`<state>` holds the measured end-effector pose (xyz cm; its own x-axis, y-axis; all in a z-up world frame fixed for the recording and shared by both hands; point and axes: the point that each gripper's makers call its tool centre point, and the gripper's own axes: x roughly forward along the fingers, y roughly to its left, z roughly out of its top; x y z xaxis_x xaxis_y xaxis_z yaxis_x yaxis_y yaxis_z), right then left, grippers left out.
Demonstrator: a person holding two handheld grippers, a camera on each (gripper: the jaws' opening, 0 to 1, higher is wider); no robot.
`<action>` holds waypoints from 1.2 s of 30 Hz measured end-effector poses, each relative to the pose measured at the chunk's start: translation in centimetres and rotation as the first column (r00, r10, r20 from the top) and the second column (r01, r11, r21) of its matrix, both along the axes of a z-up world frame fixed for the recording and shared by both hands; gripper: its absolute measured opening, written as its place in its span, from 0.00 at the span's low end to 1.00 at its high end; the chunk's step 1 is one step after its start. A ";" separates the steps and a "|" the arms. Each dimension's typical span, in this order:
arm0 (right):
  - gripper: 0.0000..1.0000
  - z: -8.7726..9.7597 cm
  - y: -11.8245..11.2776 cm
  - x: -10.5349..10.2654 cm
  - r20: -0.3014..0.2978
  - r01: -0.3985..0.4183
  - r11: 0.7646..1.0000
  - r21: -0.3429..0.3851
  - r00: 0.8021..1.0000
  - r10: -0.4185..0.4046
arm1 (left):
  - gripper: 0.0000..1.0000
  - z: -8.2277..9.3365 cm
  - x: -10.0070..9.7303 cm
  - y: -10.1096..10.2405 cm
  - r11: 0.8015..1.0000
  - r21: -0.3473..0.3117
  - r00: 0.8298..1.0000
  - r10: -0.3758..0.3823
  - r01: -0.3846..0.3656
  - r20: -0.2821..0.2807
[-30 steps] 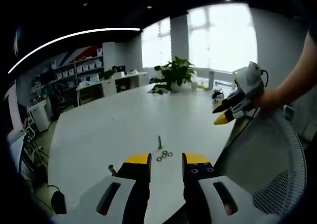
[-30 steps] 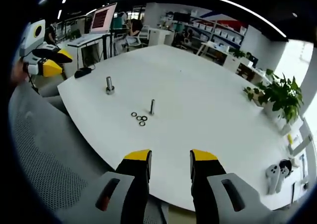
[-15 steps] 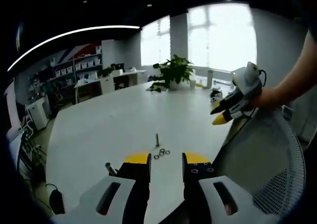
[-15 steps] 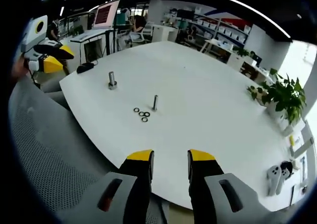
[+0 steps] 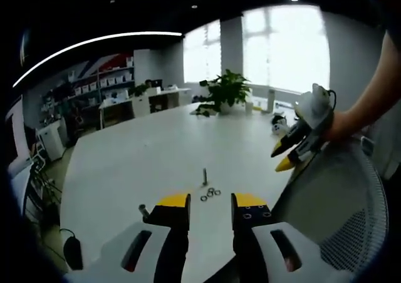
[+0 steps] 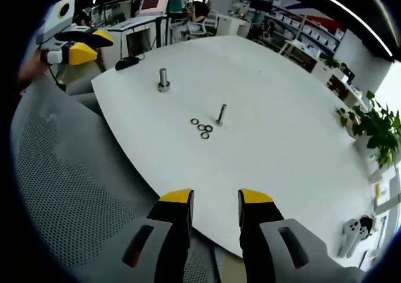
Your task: Place the washer onto the threaded stud by aligning its center hole with the stud, sliding it down to the base, and recovering from edge contact or off-axis alignment until the washer reaches the visible bottom stop.
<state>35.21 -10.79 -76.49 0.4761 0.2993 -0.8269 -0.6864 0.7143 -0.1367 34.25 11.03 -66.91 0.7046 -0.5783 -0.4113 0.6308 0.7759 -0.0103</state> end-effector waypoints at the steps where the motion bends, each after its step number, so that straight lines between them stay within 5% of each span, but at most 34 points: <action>1: 0.31 -0.2 -0.1 0.0 -0.011 -0.011 1.000 -0.023 1.000 0.011 | 0.25 -0.2 0.0 0.1 1.000 0.009 1.000 0.006 -0.006 -0.006; 7: 0.31 -0.1 2.0 3.3 -0.018 0.061 0.993 0.099 0.998 -0.060 | 0.25 0.0 -0.1 -0.1 1.000 -0.003 1.000 -0.004 0.004 0.002; 15: 0.31 -3.5 3.4 5.8 -0.042 -0.107 0.992 0.067 0.993 0.110 | 0.25 -0.4 0.0 0.1 0.999 0.031 1.000 0.015 -0.015 0.002; 23: 0.31 -5.7 4.7 7.9 -0.056 -0.131 0.982 0.135 0.989 0.139 | 0.25 -0.6 1.1 2.4 0.991 0.036 0.991 0.131 -0.131 -0.007; 27: 0.36 -5.9 5.2 8.8 -0.006 -0.158 0.978 0.137 0.987 0.160 | 0.25 -0.8 1.0 2.2 0.989 0.062 0.991 0.135 -0.135 0.006; 36: 0.33 -6.9 8.5 8.9 -0.031 -0.192 0.962 0.195 0.979 0.202 | 0.24 -2.6 0.6 2.3 0.980 0.166 0.992 0.120 -0.113 -0.034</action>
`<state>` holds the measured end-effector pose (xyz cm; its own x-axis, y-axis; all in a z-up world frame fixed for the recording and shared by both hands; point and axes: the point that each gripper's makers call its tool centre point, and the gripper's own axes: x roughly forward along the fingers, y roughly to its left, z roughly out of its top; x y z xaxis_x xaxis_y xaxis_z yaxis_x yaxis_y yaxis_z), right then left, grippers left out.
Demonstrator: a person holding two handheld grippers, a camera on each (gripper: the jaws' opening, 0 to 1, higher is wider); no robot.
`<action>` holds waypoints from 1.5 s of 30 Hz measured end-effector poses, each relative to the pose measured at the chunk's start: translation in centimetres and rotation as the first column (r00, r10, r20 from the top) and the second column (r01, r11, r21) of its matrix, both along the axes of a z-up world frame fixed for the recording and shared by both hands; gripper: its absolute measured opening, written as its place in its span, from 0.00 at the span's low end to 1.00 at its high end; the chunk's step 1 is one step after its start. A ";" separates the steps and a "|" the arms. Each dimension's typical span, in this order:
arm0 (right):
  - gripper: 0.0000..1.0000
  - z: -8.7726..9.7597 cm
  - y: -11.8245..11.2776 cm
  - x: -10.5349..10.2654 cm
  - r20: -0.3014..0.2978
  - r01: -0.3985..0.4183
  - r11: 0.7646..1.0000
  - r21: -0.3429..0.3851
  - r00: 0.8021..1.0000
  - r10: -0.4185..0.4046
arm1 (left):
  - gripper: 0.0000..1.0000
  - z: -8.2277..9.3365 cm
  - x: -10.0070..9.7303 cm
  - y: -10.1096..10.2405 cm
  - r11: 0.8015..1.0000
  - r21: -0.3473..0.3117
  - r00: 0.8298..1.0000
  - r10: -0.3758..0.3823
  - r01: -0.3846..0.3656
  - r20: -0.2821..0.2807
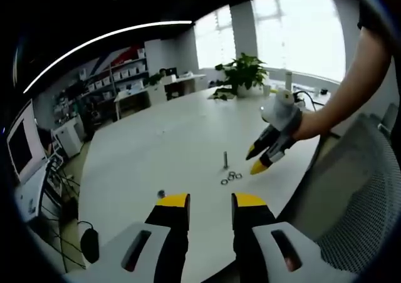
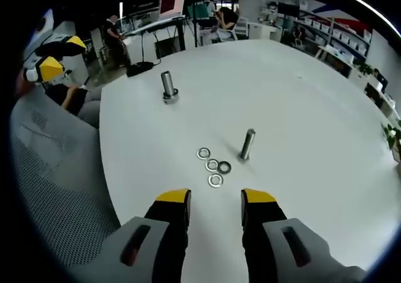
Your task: Place the washer onto the threaded stud by aligning its center hole with the stud, sliding it down to the base, and recovering from edge contact or off-axis alignment until the washer reaches the visible bottom stop.
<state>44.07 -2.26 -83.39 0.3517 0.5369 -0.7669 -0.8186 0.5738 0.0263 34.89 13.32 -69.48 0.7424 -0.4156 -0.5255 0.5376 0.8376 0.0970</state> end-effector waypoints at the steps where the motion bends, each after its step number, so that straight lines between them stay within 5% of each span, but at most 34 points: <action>1: 0.33 -0.4 0.3 0.4 -0.006 0.002 1.000 0.004 1.000 -0.002 | 0.24 -0.1 0.0 0.1 1.000 -0.008 1.000 0.003 -0.003 -0.009; 7: 0.27 -1.7 0.8 0.7 -0.042 -0.007 1.000 0.002 0.999 0.007 | 0.24 -0.2 0.3 1.2 0.997 -0.052 0.998 0.054 -0.056 -0.031; 27: 0.26 -3.2 1.6 1.2 -0.056 -0.110 0.992 -0.061 0.993 0.106 | 0.24 -1.0 0.0 0.8 0.999 0.044 0.999 0.020 -0.019 -0.035; 40: 0.15 -3.4 1.2 0.9 -0.070 -0.223 0.964 -0.142 0.974 0.215 | 0.22 -1.3 -0.1 1.0 0.997 0.071 0.999 0.021 -0.018 -0.039; 45: 0.15 -3.3 1.0 0.5 -0.122 -0.316 0.925 -0.210 0.948 0.296 | 0.22 -1.0 0.2 1.7 0.997 0.059 0.998 0.058 -0.056 -0.026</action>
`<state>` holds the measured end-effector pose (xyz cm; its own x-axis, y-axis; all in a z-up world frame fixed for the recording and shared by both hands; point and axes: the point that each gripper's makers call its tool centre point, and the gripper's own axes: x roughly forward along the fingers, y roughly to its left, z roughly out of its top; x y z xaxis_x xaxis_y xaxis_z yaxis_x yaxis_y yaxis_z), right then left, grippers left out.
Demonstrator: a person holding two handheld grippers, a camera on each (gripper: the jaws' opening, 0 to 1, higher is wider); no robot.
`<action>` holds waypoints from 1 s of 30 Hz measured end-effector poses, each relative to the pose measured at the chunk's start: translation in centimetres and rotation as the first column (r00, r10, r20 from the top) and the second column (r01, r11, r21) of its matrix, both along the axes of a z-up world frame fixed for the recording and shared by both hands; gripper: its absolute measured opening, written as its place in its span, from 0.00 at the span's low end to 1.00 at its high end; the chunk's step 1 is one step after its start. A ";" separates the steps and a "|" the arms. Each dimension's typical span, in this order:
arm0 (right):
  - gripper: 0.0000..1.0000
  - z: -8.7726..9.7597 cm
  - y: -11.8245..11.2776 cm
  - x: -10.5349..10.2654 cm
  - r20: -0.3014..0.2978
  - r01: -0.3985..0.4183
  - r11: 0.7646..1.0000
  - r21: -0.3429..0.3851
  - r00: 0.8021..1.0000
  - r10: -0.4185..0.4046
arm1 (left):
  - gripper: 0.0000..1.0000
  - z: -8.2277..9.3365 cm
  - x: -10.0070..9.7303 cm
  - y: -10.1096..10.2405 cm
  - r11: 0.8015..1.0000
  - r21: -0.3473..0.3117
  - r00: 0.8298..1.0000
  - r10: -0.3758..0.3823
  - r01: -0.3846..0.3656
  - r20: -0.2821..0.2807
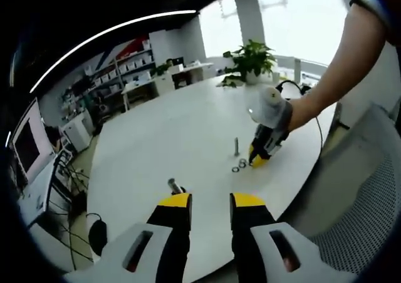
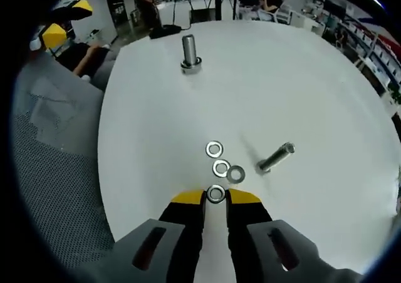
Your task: Place the washer onto the threaded stud by aligning its center hole with the stud, sliding it down to the base, and recovering from edge contact or off-axis alignment until the washer reaches the visible bottom stop.
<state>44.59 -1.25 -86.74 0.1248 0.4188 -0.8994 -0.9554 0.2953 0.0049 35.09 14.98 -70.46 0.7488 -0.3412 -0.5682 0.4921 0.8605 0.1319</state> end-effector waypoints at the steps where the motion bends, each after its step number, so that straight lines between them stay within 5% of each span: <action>1: 0.15 0.0 0.0 0.0 -0.010 -0.011 1.000 -0.017 1.000 0.011 | 0.22 -0.1 0.0 0.0 1.000 0.008 1.000 -0.001 0.001 -0.004; 13: 0.16 -0.3 -0.3 -0.2 -0.070 -0.180 0.952 -0.247 0.983 0.168 | 0.21 -0.3 -0.1 0.1 1.000 0.026 1.000 -0.004 0.004 -0.005; 16: 0.17 -0.3 -0.3 -0.4 -0.082 -0.241 0.936 -0.257 0.970 0.228 | 0.21 -0.3 -0.1 0.0 0.999 0.031 1.000 -0.008 0.008 -0.005; 30: 0.15 -0.3 -0.3 -0.4 -0.083 -0.288 0.900 -0.328 0.958 0.276 | 0.20 -0.5 -0.1 0.1 0.999 0.047 1.000 -0.007 0.007 -0.013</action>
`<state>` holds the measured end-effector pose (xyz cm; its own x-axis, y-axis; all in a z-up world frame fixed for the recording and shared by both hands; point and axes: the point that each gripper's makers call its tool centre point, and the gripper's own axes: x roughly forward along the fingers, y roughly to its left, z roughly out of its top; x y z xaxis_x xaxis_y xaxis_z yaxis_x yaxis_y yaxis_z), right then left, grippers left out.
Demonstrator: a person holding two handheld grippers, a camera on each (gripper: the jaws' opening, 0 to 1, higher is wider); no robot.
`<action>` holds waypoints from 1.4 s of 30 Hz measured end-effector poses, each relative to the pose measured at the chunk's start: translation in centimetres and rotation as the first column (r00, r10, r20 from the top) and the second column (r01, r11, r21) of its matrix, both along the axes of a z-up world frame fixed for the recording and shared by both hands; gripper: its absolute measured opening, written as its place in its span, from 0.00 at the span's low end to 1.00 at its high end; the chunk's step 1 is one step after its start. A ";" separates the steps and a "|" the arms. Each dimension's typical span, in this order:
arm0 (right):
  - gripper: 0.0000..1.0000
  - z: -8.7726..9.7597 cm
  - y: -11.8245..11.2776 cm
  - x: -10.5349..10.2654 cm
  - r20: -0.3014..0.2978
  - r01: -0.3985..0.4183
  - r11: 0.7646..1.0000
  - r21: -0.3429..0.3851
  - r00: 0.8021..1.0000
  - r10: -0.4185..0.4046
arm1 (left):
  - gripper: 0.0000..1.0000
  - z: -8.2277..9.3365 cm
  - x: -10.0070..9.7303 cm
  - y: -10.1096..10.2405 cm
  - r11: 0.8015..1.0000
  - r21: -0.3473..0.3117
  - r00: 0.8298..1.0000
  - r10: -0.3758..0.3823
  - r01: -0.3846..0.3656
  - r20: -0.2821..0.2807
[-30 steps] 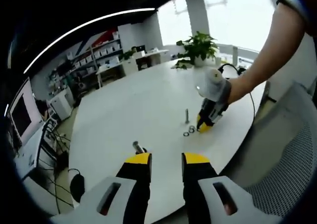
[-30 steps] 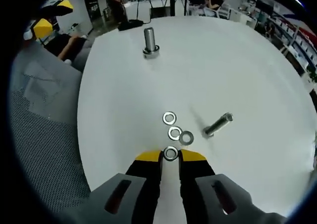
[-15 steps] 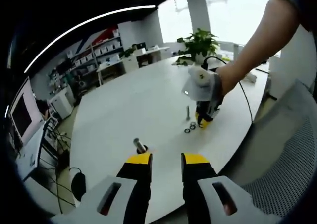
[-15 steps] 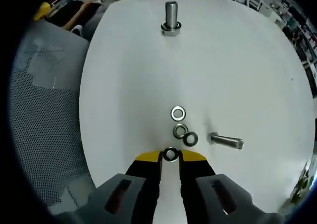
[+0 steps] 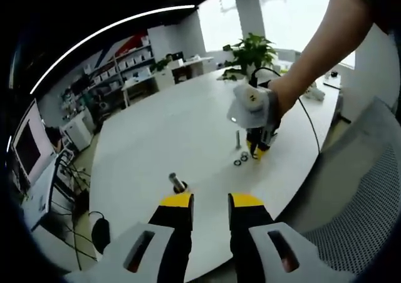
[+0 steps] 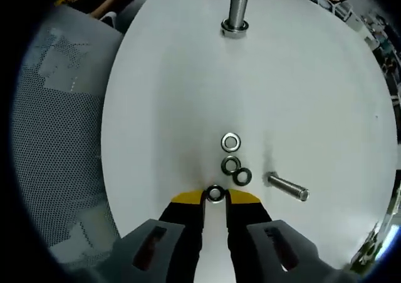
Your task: Place the washer onto the threaded stud by aligning its center hole with the stud, sliding it down to the base, and recovering from edge contact or off-axis alignment until the washer reaches the visible bottom stop.
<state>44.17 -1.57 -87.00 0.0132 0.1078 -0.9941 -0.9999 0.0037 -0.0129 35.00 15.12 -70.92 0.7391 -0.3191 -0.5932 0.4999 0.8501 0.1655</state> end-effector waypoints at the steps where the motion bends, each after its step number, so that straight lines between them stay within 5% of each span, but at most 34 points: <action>1: 0.14 0.0 0.0 0.0 0.006 -0.010 1.000 -0.017 1.000 0.010 | 0.20 0.0 0.0 0.0 1.000 0.000 1.000 0.001 -0.001 -0.002; 6: 0.14 0.1 0.0 0.0 0.011 0.001 0.999 -0.037 1.000 -0.001 | 0.20 0.0 0.0 0.0 1.000 0.000 1.000 0.000 0.000 -0.002; 17: 0.14 0.2 -0.3 0.1 0.011 0.020 0.998 0.055 1.000 -0.021 | 0.19 0.0 0.0 0.2 1.000 0.001 1.000 0.012 -0.012 -0.002; 25: 0.13 0.3 -1.8 -0.3 -0.034 0.117 0.988 0.103 0.993 -0.114 | 0.19 0.0 0.0 0.4 1.000 0.000 1.000 0.022 -0.022 0.000; 32: 0.13 1.2 -3.0 1.0 -0.038 0.217 0.966 0.144 0.976 -0.214 | 0.19 0.1 0.0 0.3 1.000 0.001 1.000 0.014 -0.014 0.004; 42: 0.13 2.9 -3.2 2.9 -0.028 0.249 0.952 0.175 0.968 -0.248 | 0.19 0.1 0.0 0.3 1.000 0.005 1.000 0.015 -0.015 0.005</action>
